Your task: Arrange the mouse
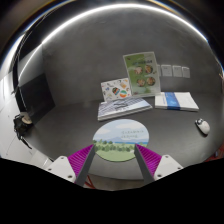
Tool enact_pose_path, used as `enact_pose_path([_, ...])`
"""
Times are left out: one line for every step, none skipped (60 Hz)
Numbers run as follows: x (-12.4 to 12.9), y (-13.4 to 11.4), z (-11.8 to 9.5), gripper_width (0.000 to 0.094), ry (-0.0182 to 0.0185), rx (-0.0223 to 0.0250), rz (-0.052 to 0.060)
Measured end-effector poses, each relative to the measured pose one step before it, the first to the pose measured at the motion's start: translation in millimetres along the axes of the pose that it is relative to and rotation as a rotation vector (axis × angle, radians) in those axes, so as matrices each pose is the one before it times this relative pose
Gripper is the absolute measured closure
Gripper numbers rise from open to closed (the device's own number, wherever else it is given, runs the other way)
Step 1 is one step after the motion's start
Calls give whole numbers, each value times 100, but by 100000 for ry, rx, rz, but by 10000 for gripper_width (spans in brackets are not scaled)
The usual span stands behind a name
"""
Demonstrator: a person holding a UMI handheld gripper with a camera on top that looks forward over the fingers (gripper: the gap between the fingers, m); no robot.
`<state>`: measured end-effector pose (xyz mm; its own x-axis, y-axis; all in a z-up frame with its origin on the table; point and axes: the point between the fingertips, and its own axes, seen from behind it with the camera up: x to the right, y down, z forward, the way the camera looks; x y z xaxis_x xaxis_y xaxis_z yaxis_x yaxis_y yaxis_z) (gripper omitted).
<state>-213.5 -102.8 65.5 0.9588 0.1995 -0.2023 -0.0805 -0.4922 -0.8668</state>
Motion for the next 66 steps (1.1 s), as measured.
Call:
enact_pose_path([310,77,-52,103,762,-197,106])
enact_pose_path([385,77,-88,102,761,-148,-1])
enact_pose_path([444,88,-128,103,723,-35,-16])
enact_pose_path([489,98,-162,102,706,-2,-29])
enact_pose_path([544,113,-184,102,700,-128,3])
enact_pose_path([610,126,-192,103,713,-214,26])
enact_pose_path([651,148,-168,102,696,-181,81])
enact_pose_path([685,109,-162,102,641,-136,91])
enact_pose_path([760,105,-138,102,577,-96,89])
enact_pose_path([753,-5,245,103,762,-83,180])
enact_pose_path([827,151,-249,103,538,-38,182])
enact_pose_path([842,120,-139,103,593,-176,278])
enact_pose_path([886,134,-105,103,589,-397,307])
enact_pose_path([904,115,-93,105,504,-513,213])
enact_pose_path([924,133,-130,105,375,-507,-79])
enact_pose_path([921,83,-122,106,275,-333,-342])
enact_pose_path([957,43,-97,106,276,-101,-607])
enact_pose_path([990,-30,-101,107,358,110,-611])
enact_pose_path([1053,-41,-92,107,511,355,-610])
enact_pose_path([1087,-86,-85,108,544,517,-561])
enact_pose_path([1123,-109,-61,108,562,614,-554])
enact_pose_path([1141,-135,-50,107,503,639,-511])
enact_pose_path([1192,-120,13,106,500,701,-447])
enact_pose_path([1161,-128,28,108,501,618,-270])
enact_pose_path([1206,-73,117,108,649,413,7])
enact_pose_path([1301,-16,168,111,1061,-36,382])
enact_pose_path([1396,58,184,113,1641,-564,577])
enact_pose_path([1401,86,168,112,1876,-707,454])
enact_pose_path([1281,-64,142,110,1781,-591,3])
enact_pose_path([1221,-139,257,112,1198,188,-823])
enact_pose_path([1114,-234,256,110,763,704,-1315])
enact_pose_path([1037,-223,313,112,893,673,-1424])
enact_pose_path([1147,-90,296,114,1403,134,-1386])
enact_pose_path([1171,31,310,116,1801,-369,-1179])
enact_pose_path([1099,88,331,117,1788,-496,-1070])
enact_pose_path([997,25,340,116,1429,-343,-1148])
enact_pose_path([867,-4,405,114,1048,-77,-1155])
enact_pose_path([766,20,428,115,884,-1,-1096])
enact_pose_path([716,77,449,116,851,-234,-951])
enact_pose_path([628,142,501,116,728,-538,-717])
enact_pose_path([535,215,448,114,450,-872,-475])
enact_pose_path([393,236,458,116,91,-906,-98])
enact_pose_path([273,134,418,114,-318,-715,285])
enact_pose_path([199,69,410,112,-519,-491,580])
enact_pose_path([164,59,412,114,-611,-354,833])
enact_pose_path([187,17,387,111,-522,-300,924])
enact_pose_path([80,-123,367,105,-996,314,1081])
enact_pose_path([58,-324,338,115,-917,864,1358])
enact_pose_path([212,-112,391,113,-409,85,894])
enact_pose_path([218,-97,332,121,-226,-197,629])
enact_pose_path([103,-216,326,122,-503,140,688])
enact_pose_path([159,-228,275,120,-281,187,683])
enact_pose_path([187,-175,345,120,-68,-66,501])
enact_pose_path([146,-146,323,115,-203,-156,459])
enact_pose_path([17,-185,384,114,-593,120,890])
enact_pose_path([114,-215,334,117,-59,148,857])
enact_pose_path([212,-239,257,122,375,308,382])
enact_pose_path([84,-224,323,135,75,-189,-77])
enact_pose_path([60,-134,285,145,-100,257,-240])
enact_pose_path([-56,-163,188,161,-374,270,-238])
enact_pose_path([-32,-95,123,177,-332,219,-114])
enact_pose_path([-78,-58,86,160,-515,49,166])
enact_pose_path([-32,3,26,181,-121,154,213])
enact_pose_path([98,0,6,193,475,195,-50])
enact_pose_path([71,4,-42,250,345,260,113])
enact_pose_path([36,18,-36,278,204,360,281])
